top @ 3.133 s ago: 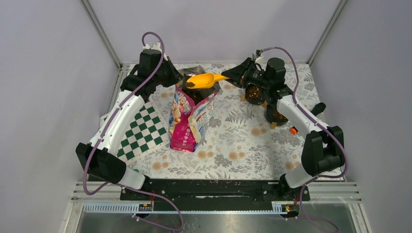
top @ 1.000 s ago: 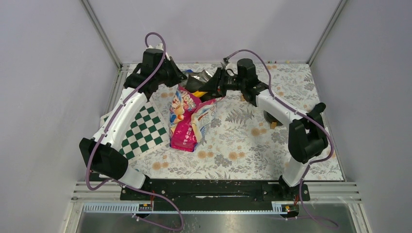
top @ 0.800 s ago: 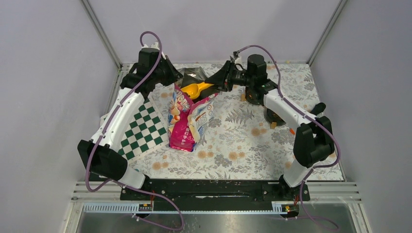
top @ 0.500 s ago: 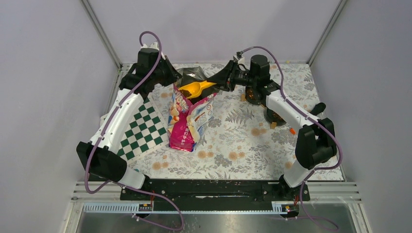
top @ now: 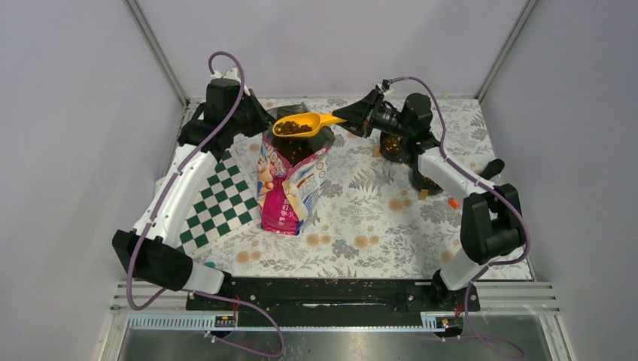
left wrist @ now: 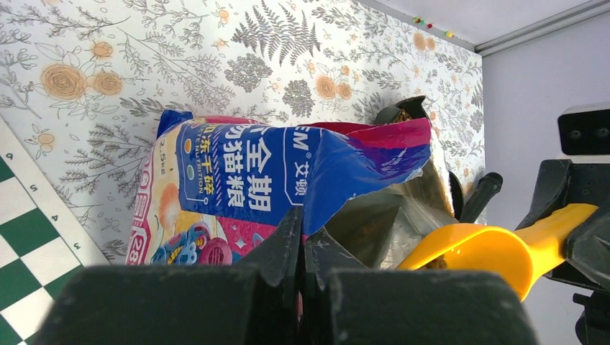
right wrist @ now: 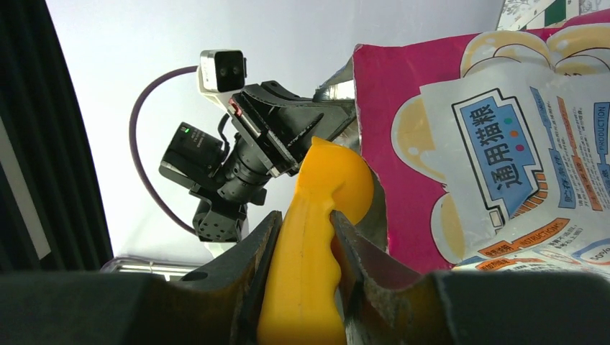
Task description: Serve the pet food
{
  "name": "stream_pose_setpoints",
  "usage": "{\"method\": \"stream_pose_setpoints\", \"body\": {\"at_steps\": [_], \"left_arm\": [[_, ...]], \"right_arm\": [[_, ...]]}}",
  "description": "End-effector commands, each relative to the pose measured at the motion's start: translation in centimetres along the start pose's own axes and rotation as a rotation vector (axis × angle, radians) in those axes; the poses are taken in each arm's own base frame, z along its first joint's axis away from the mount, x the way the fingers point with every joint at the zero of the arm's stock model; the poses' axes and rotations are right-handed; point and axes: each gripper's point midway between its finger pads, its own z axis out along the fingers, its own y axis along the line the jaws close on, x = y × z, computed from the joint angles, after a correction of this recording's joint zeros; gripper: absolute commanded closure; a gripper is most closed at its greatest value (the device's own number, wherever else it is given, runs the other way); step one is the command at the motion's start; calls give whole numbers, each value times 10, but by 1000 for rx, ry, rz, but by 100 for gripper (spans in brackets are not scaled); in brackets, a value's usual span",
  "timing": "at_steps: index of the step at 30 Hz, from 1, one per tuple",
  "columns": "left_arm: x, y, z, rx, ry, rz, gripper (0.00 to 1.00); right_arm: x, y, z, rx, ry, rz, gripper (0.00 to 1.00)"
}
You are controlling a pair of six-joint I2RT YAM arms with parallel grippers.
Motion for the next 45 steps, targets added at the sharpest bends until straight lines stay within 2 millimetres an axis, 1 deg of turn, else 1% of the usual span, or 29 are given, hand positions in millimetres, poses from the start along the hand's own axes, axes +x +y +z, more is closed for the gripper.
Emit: {"method": "stream_pose_setpoints", "body": {"at_steps": [1, 5, 10, 13, 16, 18, 24, 25, 27, 29, 32, 33, 37, 39, 41, 45], "left_arm": [[-42, -23, -30, 95, -172, 16, 100], [-43, -19, -33, 86, -182, 13, 100], [-46, -15, -34, 76, -192, 6, 100], [-47, -12, -34, 72, -192, 4, 100], [-47, -8, -33, 64, -191, 9, 100], [-46, -3, -31, 48, -191, 11, 100], [-42, 7, -27, 29, -178, 12, 100], [-42, 7, -27, 27, -178, 14, 100], [-43, 9, -26, 25, -179, 16, 100], [-44, 10, -25, 21, -179, 17, 100], [-45, 13, -25, 12, -179, 20, 100], [-45, 14, -25, 6, -178, 18, 100], [-43, 15, -23, 4, -172, 7, 100], [-42, 16, -21, 3, -164, 5, 100], [-42, 16, -21, 3, -161, 6, 100], [-42, 16, -20, -2, -156, 7, 100]], "right_arm": [[6, 44, -13, -123, 3, -91, 100], [4, 47, -19, -130, -10, -116, 100], [-5, 47, -34, -131, -50, -125, 100], [-17, 45, -47, -129, -97, -129, 100], [-35, 38, -65, -115, -171, -128, 100], [-46, 28, -75, -98, -217, -128, 100], [-82, -17, -115, -16, -358, -120, 100], [-95, -25, -129, 7, -404, -124, 100], [-109, -43, -148, 59, -460, -126, 100], [-120, -60, -165, 116, -503, -142, 100], [-136, -86, -192, 205, -565, -114, 100], [-141, -92, -200, 217, -584, -109, 100], [-154, -115, -227, 266, -654, -86, 100], [-158, -128, -237, 319, -682, -78, 100], [-159, -141, -245, 392, -703, -64, 100], [-160, -155, -260, 525, -747, -89, 100]]}}
